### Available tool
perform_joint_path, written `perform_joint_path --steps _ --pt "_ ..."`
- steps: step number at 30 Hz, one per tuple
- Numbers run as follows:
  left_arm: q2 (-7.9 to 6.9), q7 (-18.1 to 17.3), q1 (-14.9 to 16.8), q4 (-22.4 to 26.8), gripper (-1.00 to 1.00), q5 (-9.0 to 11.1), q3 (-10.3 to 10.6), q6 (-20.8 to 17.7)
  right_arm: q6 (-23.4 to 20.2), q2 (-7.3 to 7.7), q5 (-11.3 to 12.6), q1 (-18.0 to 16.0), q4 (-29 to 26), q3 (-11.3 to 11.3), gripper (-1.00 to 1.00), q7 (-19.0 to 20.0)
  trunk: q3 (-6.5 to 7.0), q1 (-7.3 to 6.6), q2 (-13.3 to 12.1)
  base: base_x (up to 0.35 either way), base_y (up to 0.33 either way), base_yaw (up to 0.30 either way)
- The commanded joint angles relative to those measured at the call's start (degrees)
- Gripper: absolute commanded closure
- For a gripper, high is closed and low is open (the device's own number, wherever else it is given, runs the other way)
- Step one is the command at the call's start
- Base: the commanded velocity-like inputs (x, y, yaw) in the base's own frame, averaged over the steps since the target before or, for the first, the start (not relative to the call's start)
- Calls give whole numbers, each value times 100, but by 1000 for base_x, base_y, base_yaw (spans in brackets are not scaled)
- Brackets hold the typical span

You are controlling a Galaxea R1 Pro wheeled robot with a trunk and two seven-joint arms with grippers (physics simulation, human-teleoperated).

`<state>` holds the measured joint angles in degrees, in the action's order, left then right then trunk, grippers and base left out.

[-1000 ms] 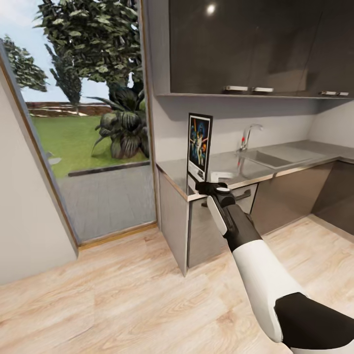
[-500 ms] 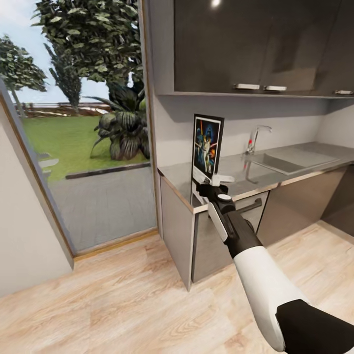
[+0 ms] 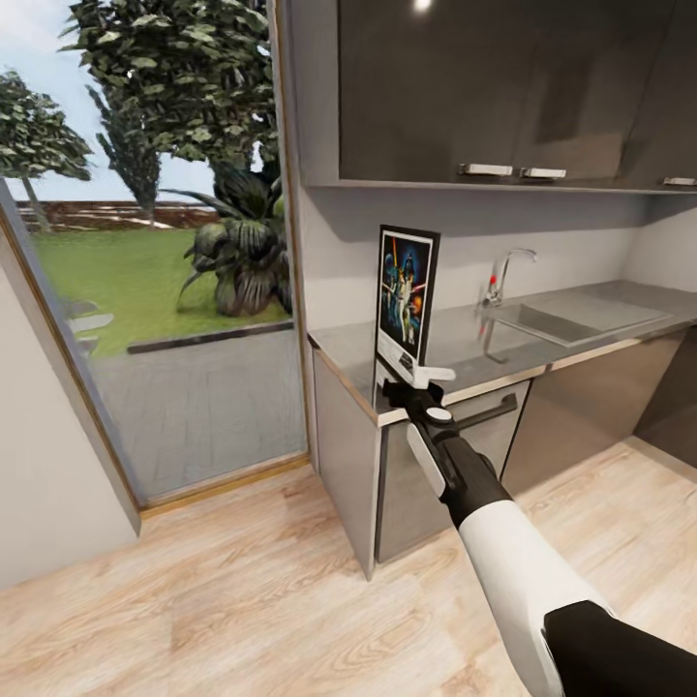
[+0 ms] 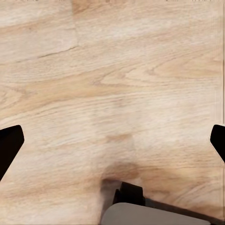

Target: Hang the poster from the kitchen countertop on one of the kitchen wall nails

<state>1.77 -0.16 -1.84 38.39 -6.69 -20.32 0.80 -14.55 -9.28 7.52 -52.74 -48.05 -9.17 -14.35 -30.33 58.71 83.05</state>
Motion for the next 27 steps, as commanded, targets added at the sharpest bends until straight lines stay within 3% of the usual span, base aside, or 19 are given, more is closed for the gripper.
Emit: perform_joint_path --steps 1,10,18,27 --pt "7 -2 -1 10 -100 -61 -24 8 16 5 55 10 22 -24 -100 -18 -5 2 3 152 -166 0" --pt "7 -2 -1 10 -100 -62 -24 8 39 5 57 18 56 -23 -100 2 -5 2 3 36 -59 0" --pt "7 -2 -1 18 -100 -62 -24 8 39 5 60 18 58 -23 -100 3 -5 2 3 22 -191 0" --pt "7 -1 -1 19 -100 -64 -24 9 39 5 65 18 59 -23 -100 3 -5 2 3 16 -25 0"
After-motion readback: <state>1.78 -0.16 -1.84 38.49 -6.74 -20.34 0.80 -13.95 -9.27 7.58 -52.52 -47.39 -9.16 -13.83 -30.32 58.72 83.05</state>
